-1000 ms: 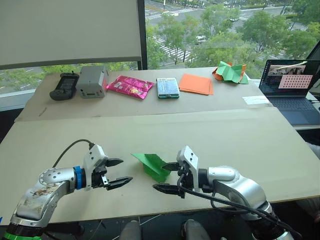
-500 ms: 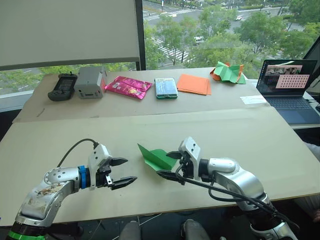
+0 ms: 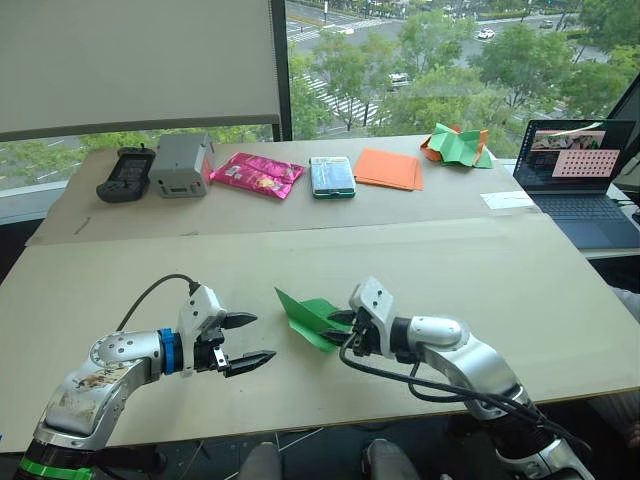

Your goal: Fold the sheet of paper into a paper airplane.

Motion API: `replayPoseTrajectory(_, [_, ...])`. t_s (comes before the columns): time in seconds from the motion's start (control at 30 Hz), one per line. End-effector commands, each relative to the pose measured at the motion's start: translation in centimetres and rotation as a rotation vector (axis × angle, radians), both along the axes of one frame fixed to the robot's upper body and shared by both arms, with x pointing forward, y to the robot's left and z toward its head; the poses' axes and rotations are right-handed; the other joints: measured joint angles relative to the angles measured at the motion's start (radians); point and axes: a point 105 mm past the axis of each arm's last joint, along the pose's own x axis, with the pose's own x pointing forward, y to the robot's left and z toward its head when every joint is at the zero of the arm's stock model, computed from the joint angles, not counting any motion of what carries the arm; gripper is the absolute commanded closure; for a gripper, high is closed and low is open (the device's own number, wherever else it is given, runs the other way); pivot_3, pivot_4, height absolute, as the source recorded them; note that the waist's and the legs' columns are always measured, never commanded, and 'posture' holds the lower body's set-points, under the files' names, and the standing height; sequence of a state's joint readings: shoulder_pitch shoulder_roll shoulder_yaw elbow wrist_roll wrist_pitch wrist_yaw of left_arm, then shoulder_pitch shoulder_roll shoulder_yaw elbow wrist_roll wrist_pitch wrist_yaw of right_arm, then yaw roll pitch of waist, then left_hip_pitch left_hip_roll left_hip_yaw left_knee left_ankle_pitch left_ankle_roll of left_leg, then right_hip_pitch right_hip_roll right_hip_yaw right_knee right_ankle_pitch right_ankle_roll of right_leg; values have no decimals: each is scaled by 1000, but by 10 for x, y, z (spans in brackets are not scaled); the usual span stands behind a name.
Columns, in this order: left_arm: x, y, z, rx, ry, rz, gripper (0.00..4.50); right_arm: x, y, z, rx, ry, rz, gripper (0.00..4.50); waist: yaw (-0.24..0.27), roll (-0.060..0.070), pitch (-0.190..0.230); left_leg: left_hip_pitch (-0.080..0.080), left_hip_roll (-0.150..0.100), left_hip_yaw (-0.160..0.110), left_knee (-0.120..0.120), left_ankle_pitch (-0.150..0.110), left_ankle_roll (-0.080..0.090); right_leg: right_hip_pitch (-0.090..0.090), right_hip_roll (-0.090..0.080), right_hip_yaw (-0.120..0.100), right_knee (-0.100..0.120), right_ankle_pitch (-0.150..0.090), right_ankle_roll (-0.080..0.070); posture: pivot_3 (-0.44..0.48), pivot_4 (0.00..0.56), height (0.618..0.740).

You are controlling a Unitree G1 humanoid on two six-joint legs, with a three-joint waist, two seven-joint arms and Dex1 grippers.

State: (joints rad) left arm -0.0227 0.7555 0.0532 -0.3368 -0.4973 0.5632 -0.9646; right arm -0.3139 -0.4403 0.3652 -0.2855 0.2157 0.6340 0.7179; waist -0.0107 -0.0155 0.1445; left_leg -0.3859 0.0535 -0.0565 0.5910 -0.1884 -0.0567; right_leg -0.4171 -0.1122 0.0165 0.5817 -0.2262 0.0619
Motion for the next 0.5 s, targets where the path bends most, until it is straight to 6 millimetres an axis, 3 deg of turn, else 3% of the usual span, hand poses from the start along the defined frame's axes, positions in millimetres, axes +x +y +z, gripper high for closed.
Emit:
replayPoseTrajectory(0.03, [0,-5,9,-9,-43,-19,0,0,2,2,-16,-61,16,4353,0,0,0,0,0,0,0,0,0,0,0,0,0,0,0,0,150,706])
replayPoseTrajectory(0.27, [-1,-14,20,-54,-63,-44,0,5,1,9,-33,-123,-16,4459,1,-4,-3,2,0,0,1,0,0,0,0,1,11,0,0,0,150,706])
replayPoseTrajectory(0.37, [-2,-21,25,-74,-79,-65,0,12,-9,32,33,-171,-121,4459,2,-4,-3,3,0,0,0,0,0,0,0,1,13,0,0,0,150,706])
replayPoseTrajectory(0.43, [-1,-25,30,-93,-93,-69,0,30,-31,49,59,-223,-274,4459,2,-4,-3,2,0,0,1,0,0,0,0,1,13,0,0,0,150,706])
replayPoseTrajectory(0.5, [1,-31,34,-119,-110,-71,0,55,-75,64,37,-294,-535,4459,5,-4,-3,2,0,0,1,0,0,1,0,1,13,0,0,0,150,706])
